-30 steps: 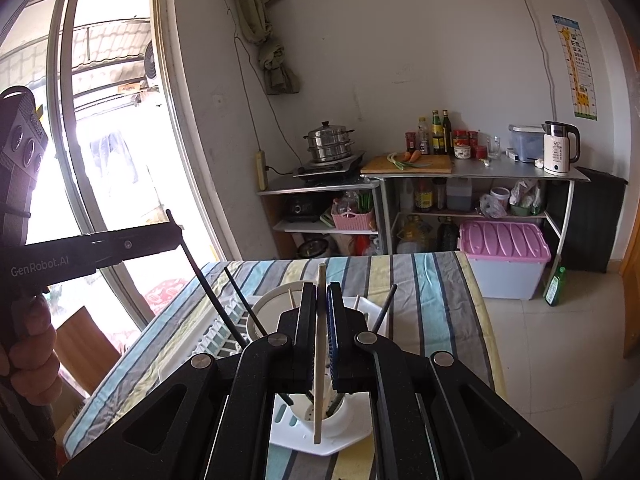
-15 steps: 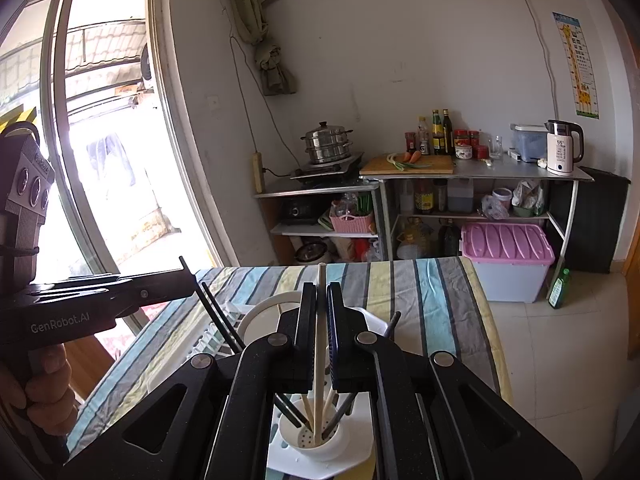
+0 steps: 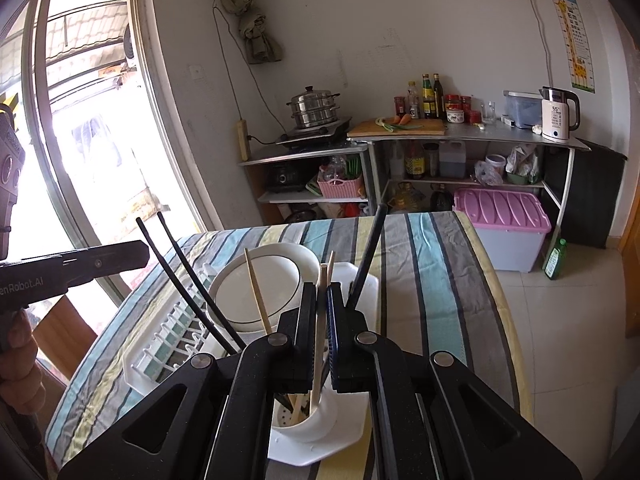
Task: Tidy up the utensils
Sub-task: 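Lower the left tool's chopstick into the white cup while the right tool drops its own, then move both open tools back down to the remaining chopsticks on the cloth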
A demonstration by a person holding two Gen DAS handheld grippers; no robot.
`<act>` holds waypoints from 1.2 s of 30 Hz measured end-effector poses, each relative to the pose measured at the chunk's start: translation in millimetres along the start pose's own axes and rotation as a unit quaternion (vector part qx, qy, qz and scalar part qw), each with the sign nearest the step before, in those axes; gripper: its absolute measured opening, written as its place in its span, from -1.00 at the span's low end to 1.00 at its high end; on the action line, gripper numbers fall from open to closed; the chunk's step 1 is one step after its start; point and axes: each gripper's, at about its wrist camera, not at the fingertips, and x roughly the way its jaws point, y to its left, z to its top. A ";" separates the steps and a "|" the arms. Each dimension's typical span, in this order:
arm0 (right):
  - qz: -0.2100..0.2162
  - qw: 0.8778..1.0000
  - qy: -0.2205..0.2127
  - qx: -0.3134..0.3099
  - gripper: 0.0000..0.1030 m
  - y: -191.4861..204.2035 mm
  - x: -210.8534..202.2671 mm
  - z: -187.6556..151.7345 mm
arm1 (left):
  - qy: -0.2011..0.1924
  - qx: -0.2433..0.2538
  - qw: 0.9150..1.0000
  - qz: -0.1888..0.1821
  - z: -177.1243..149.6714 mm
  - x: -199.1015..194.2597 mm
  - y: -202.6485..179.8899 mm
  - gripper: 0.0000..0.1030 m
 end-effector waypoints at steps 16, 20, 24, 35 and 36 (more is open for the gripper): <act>0.007 1.000 0.003 -0.003 -0.69 -5.2 -15.1 -6.5 | -0.010 -0.005 1.000 0.021 -23.8 -6.5 14.3 -1.00; 0.010 1.000 -0.004 0.000 -0.69 -7.4 -29.2 -14.5 | -0.028 0.003 0.999 0.030 -40.0 -17.9 13.4 -0.99; 0.011 1.000 -0.012 0.004 -0.68 -6.7 -50.3 -29.7 | -0.046 0.005 0.998 0.032 -67.4 -32.5 10.3 -0.98; -0.002 0.999 -0.022 -0.031 -0.67 23.4 -117.3 -96.4 | -0.061 0.013 0.997 0.042 -158.3 -68.3 -5.2 -0.68; -0.003 0.999 -0.021 -0.034 -0.67 26.0 -122.0 -102.7 | -0.059 0.013 0.997 0.042 -164.7 -70.4 -6.1 -0.67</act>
